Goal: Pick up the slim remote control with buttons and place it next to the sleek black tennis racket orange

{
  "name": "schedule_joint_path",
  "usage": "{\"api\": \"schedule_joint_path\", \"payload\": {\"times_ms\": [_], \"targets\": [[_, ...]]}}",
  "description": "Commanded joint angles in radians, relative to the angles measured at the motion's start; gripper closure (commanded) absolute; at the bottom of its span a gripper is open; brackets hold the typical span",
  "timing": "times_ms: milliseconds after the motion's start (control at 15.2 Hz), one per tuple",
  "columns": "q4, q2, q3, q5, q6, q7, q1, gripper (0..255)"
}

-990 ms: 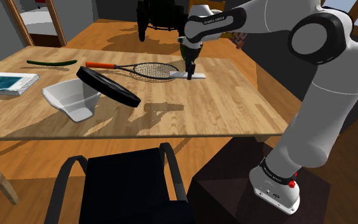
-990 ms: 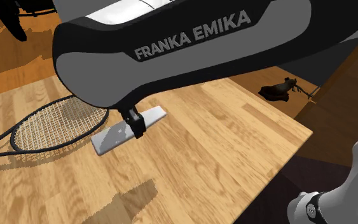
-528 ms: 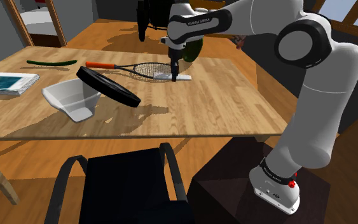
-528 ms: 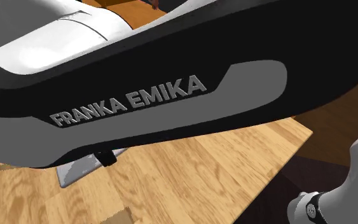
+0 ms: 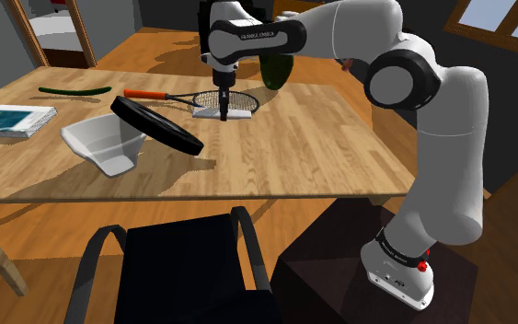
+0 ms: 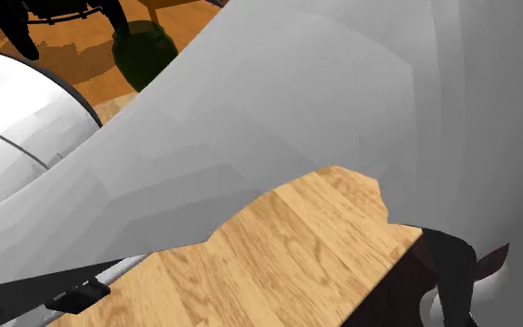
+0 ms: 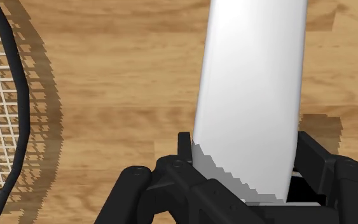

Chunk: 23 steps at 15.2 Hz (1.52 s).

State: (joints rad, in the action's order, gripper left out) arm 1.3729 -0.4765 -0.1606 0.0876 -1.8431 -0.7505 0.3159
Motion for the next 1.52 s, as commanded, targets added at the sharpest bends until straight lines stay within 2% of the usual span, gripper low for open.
{"api": "schedule_joint_path", "payload": {"times_ms": [0, 1188, 1452], "targets": [[-0.008, -0.013, 0.005, 0.0, -0.006, 0.019, 0.013, 255], [0.147, -0.079, 0.013, 0.014, -0.226, 0.008, 0.014, 255], [0.147, -0.079, 0.013, 0.014, -0.226, 0.008, 0.015, 255]]}}
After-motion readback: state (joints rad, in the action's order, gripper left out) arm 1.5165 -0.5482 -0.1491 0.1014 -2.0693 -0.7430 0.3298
